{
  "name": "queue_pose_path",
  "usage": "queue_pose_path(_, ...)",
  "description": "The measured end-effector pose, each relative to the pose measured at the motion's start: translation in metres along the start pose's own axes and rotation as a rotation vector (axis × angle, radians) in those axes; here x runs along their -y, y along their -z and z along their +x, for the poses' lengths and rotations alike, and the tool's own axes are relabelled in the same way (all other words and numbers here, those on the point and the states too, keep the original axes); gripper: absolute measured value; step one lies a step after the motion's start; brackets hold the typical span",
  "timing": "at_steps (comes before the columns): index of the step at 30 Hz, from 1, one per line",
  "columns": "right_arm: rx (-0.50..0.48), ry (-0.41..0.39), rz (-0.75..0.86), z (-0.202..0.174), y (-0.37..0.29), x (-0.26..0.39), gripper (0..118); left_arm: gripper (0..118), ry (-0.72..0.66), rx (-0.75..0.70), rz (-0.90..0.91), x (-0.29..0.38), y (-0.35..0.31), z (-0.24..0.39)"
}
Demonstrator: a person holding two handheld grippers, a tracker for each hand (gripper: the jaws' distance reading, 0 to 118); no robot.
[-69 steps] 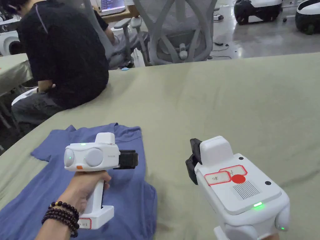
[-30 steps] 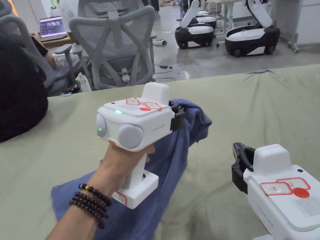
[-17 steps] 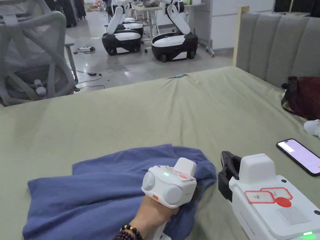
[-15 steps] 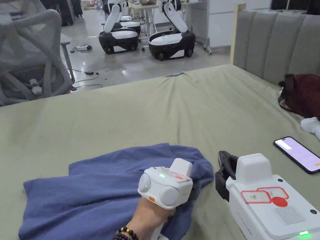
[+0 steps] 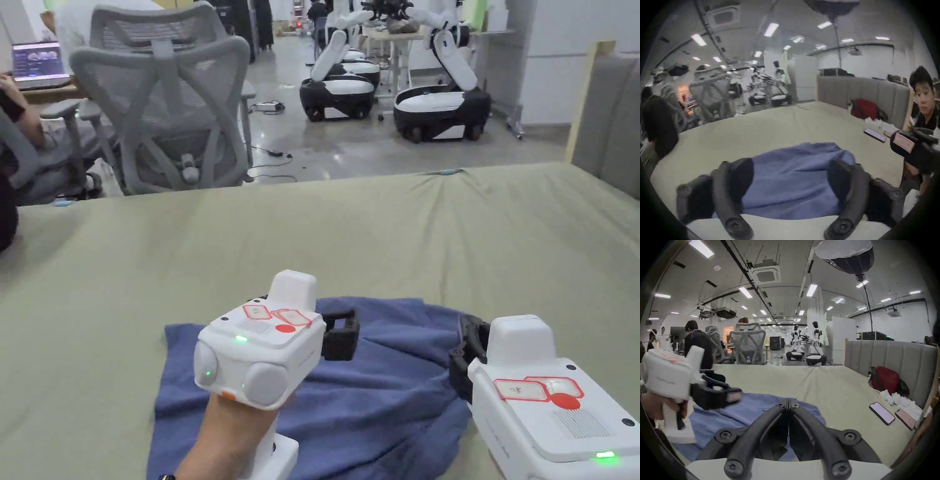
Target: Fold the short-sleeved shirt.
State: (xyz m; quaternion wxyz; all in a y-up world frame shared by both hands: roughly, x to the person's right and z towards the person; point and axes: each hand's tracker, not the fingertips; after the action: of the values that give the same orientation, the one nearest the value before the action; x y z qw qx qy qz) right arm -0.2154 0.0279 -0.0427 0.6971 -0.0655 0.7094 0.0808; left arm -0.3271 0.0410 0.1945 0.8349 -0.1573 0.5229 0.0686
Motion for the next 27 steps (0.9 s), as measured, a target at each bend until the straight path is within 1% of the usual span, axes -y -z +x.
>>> queue_pose_path(1, -0.017, -0.005, 0.003, -0.008, 0.000, -0.004, 1, 53, -0.021, -0.050, 0.001, 0.006, -0.014, -0.016)
queue_pose_path(3, -0.048, -0.009, 0.005, -0.023, 0.004, -0.007, 1, 7, -0.080, -0.139, -0.011, 0.016, -0.037, -0.042)
queue_pose_path(4, -0.065, -0.008, 0.007, -0.031, 0.006, -0.007, 1, 0, -0.119, -0.175, -0.013, 0.022, -0.047, -0.056)
queue_pose_path(6, -0.099, -0.004, 0.005, -0.043, 0.009, -0.009, 1, 0, -0.167, -0.213, -0.014, 0.029, -0.060, -0.078)
queue_pose_path(8, -0.123, -0.012, 0.005, -0.055, 0.011, -0.008, 1, 0, -0.168, -0.201, -0.051, 0.031, -0.064, -0.097)
queue_pose_path(10, -0.134, -0.029, 0.004, -0.061, 0.015, -0.006, 1, 0, -0.161, -0.224, -0.058, 0.029, -0.064, -0.109)
queue_pose_path(12, -0.140, -0.042, 0.001, -0.065, 0.016, -0.005, 1, 0, -0.183, -0.228, -0.061, 0.022, -0.056, -0.125)
queue_pose_path(13, -0.146, -0.046, -0.002, -0.068, 0.016, -0.006, 1, 14, -0.215, -0.225, -0.080, 0.018, -0.046, -0.135)
queue_pose_path(14, -0.149, -0.047, -0.006, -0.069, 0.017, -0.005, 1, 43, -0.243, -0.217, -0.134, 0.014, -0.031, -0.148)
queue_pose_path(16, -0.150, -0.045, -0.014, -0.069, 0.021, -0.003, 1, 118, -0.265, -0.236, -0.227, 0.013, 0.003, -0.169)
queue_pose_path(17, -0.153, -0.048, -0.018, -0.068, 0.024, 0.001, 1, 117, -0.259, -0.263, -0.257, 0.015, 0.020, -0.176)
queue_pose_path(18, -0.152, -0.050, -0.021, -0.068, 0.026, 0.003, 1, 108, -0.227, -0.280, -0.256, 0.013, 0.035, -0.181)
queue_pose_path(19, -0.148, -0.055, -0.026, -0.067, 0.030, 0.005, 1, 104, -0.208, -0.266, -0.272, 0.017, 0.054, -0.191)
queue_pose_path(22, -0.123, -0.062, -0.049, -0.063, 0.042, 0.010, 1, 105, -0.115, -0.302, -0.383, 0.030, 0.104, -0.201)
queue_pose_path(24, -0.123, -0.052, -0.065, -0.060, 0.050, 0.015, 1, 102, -0.115, -0.277, -0.445, 0.045, 0.128, -0.210)
queue_pose_path(27, -0.117, -0.061, -0.091, -0.058, 0.059, 0.023, 1, 87, -0.147, -0.221, -0.547, 0.066, 0.153, -0.215)
